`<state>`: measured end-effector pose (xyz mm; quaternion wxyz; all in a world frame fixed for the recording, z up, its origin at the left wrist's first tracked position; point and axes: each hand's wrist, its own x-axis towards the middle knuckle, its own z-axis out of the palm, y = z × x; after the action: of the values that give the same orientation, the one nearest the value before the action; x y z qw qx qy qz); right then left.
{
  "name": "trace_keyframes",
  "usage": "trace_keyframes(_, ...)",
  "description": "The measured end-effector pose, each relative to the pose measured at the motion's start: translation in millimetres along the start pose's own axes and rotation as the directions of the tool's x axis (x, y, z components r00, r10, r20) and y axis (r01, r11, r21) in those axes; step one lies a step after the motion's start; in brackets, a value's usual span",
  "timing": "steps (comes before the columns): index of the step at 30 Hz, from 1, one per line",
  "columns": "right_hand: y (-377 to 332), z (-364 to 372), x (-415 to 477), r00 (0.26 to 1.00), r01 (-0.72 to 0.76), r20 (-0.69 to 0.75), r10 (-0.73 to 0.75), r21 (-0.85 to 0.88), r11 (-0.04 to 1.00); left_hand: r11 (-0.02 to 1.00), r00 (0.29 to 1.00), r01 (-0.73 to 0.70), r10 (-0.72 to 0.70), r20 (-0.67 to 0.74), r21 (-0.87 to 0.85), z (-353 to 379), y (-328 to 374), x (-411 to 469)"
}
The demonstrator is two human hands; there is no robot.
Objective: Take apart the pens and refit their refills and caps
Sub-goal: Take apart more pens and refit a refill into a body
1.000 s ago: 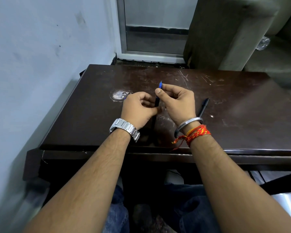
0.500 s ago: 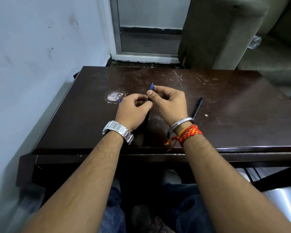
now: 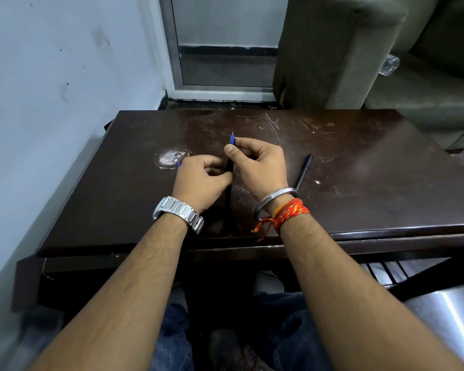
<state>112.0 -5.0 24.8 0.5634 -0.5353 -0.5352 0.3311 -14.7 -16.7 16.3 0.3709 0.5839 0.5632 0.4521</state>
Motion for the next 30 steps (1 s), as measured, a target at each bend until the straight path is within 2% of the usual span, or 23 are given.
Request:
trace_keyframes(3,-2.0,-0.2,-0.2,1.000,0.005,0.001,-0.005,0.009,1.000,1.000,0.999,-0.005,0.006,-0.044,0.017,-0.5,0.0,0.0)
trace_keyframes(7,-2.9,-0.1,0.0,1.000,0.001,0.030,-0.001,0.000,1.000,1.000,0.997,0.004,-0.006,0.074,0.023,0.5,3.3,-2.0)
trace_keyframes(13,-0.7,0.4,1.3,1.000,-0.002,0.029,0.004,-0.063,0.998,1.000,0.993,-0.004,0.002,0.118,0.019,0.5,0.4,-2.1)
trace_keyframes(20,-1.6,1.6,2.7,1.000,-0.020,-0.009,0.019,-0.102,0.995,0.991,0.999,-0.053,0.052,0.017,0.121,0.8,4.7,-2.3)
trace_keyframes(23,-0.9,-1.3,2.2,0.995,-0.099,-0.041,0.094,-0.119,0.988,0.970,0.999,0.006,0.002,-0.034,0.242,-3.0,-1.2,1.9)
trace_keyframes(26,-0.1,-10.9,6.5,0.975,-0.184,-0.149,0.162,-0.145,0.972,0.922,0.993,0.104,-0.077,-0.086,0.373,-9.2,-7.5,6.0)
trace_keyframes(30,2.0,-24.7,8.9,0.958,-0.235,-0.222,0.179,-0.258,0.937,0.883,0.981,0.191,-0.160,-0.107,0.428,-13.0,-11.3,8.8)
